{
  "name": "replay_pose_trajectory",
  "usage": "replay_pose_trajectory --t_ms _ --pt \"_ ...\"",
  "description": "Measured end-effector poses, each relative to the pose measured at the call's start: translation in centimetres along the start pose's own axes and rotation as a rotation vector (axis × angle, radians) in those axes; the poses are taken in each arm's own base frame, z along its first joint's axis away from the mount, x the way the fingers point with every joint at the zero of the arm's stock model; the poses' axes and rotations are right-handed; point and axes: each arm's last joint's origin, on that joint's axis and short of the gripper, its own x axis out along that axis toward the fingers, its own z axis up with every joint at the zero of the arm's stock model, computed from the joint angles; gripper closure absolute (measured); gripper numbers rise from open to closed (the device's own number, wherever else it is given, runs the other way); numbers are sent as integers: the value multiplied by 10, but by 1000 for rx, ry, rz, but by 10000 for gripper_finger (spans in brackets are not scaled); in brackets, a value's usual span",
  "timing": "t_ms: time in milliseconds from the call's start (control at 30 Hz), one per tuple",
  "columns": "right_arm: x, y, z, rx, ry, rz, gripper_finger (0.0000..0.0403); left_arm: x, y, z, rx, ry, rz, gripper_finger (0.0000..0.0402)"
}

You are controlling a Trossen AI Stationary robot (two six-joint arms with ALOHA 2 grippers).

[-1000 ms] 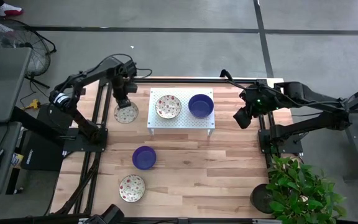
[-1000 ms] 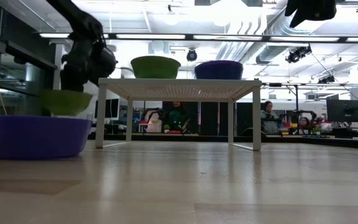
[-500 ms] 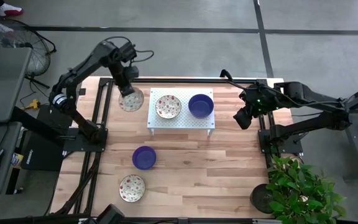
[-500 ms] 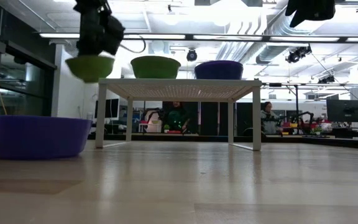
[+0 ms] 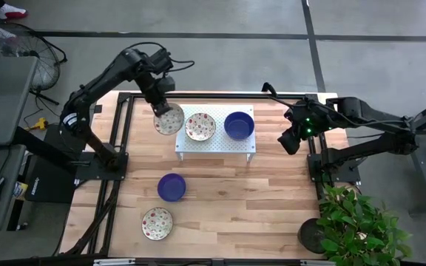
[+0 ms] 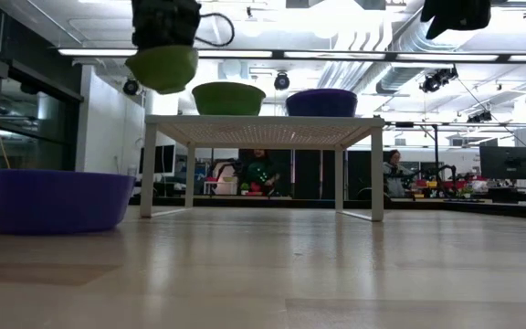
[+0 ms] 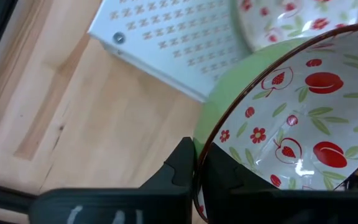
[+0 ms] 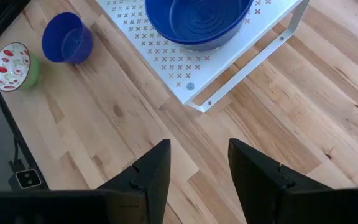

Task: Pick & Place Mini bowls
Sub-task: Stack the top white patterned bowl on top of the white patterned bowl on the shelf

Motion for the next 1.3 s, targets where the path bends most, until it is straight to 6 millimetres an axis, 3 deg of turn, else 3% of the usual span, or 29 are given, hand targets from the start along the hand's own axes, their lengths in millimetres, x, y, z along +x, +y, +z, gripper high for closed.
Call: replay_pose_trajectory --t_ms 333,533,733,1300 --pt "0 0 0 -11 9 12 253 -8 -27 22 -8 -52 -12 399" --pt "0 0 0 -15 11 14 256 0 -39 52 25 -61 -22 399" --pt "0 1 -1 -15 20 26 257 8 -44 67 32 -61 -33 399" --pt "0 1 -1 -11 24 30 258 17 -51 71 25 -33 -32 399"
